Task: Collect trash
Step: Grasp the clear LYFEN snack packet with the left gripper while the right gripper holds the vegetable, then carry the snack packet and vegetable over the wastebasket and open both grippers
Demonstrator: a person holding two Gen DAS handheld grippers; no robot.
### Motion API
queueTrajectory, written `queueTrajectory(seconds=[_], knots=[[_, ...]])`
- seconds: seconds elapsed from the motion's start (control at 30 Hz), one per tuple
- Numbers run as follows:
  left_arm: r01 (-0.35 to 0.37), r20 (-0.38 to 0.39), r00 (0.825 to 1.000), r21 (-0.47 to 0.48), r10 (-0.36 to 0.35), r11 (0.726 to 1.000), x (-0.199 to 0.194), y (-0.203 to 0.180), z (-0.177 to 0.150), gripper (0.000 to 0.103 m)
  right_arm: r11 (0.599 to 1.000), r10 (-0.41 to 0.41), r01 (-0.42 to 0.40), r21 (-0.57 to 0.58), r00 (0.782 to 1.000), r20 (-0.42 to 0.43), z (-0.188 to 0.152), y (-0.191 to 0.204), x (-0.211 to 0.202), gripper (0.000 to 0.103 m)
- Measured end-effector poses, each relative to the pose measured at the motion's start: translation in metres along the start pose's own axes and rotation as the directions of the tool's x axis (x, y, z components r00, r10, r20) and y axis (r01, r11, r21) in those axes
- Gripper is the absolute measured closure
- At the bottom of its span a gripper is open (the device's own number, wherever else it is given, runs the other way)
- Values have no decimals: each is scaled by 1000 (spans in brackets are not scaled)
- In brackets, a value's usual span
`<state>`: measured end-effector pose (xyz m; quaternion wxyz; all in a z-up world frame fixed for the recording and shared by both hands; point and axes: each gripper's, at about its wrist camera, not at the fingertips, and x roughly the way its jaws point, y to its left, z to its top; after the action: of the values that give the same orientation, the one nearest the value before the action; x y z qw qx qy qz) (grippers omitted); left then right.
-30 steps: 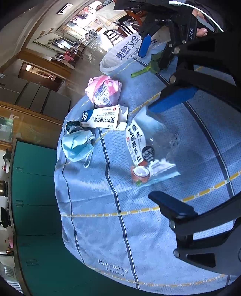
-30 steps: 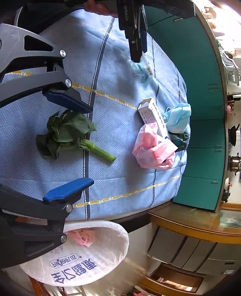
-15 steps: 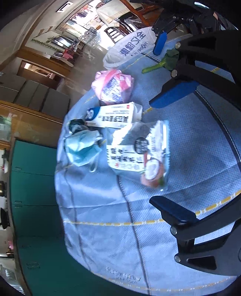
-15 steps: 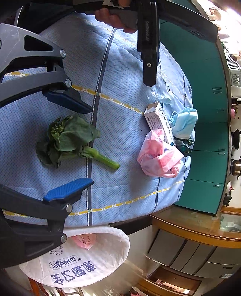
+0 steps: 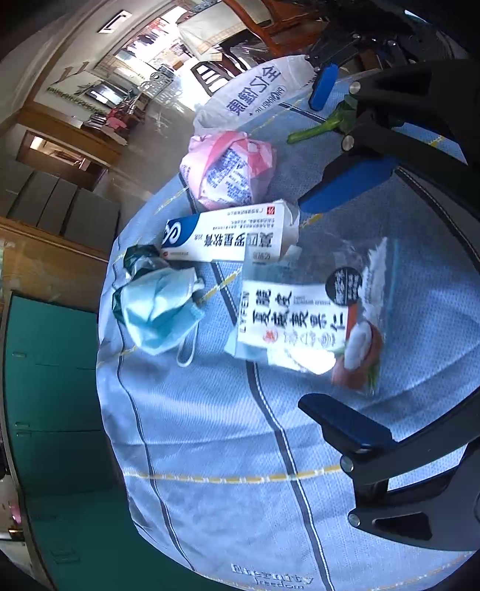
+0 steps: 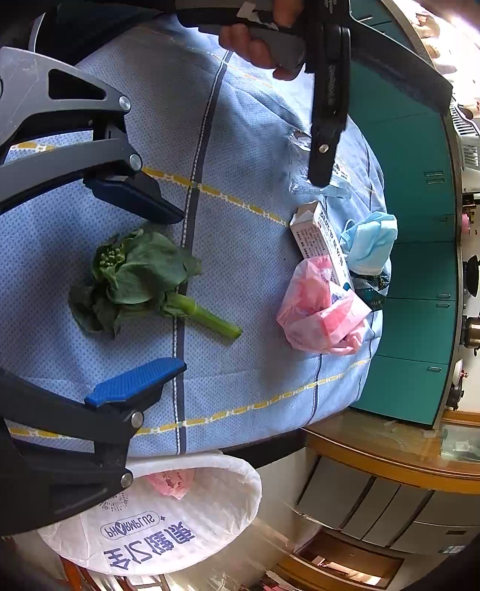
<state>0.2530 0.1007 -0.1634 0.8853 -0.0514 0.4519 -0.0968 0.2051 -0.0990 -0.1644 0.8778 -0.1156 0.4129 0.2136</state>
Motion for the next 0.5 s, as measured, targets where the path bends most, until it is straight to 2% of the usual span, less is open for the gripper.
queueTrajectory(seconds=[0.1, 0.2, 0.23, 0.3, 0.37, 0.5], knots=[[-23, 14, 1000, 31, 22, 999, 0, -9, -4, 8, 1000, -4, 5, 17, 1000, -9, 3, -2, 4, 30], [-24, 8, 1000, 35, 24, 999, 1, -12, -9, 29, 1000, 2, -2, 19, 1000, -7, 4, -2, 5, 30], [-23, 12, 1000, 30, 23, 999, 0, -11, -11, 29, 1000, 8, -7, 16, 1000, -5, 4, -2, 5, 32], [-17, 24, 1000, 15, 16, 1000, -3, -9, -14, 30, 999, 31, -31, 15, 999, -5, 3, -1, 4, 44], [-17, 33, 999, -4, 17, 1000, -7, -6, -17, 31, 999, 48, -48, 19, 999, -3, 2, -1, 3, 62], [-34, 89, 995, -30, 37, 999, -31, -5, -24, 31, 999, 39, -39, -5, 999, 20, 1, 3, -5, 71]])
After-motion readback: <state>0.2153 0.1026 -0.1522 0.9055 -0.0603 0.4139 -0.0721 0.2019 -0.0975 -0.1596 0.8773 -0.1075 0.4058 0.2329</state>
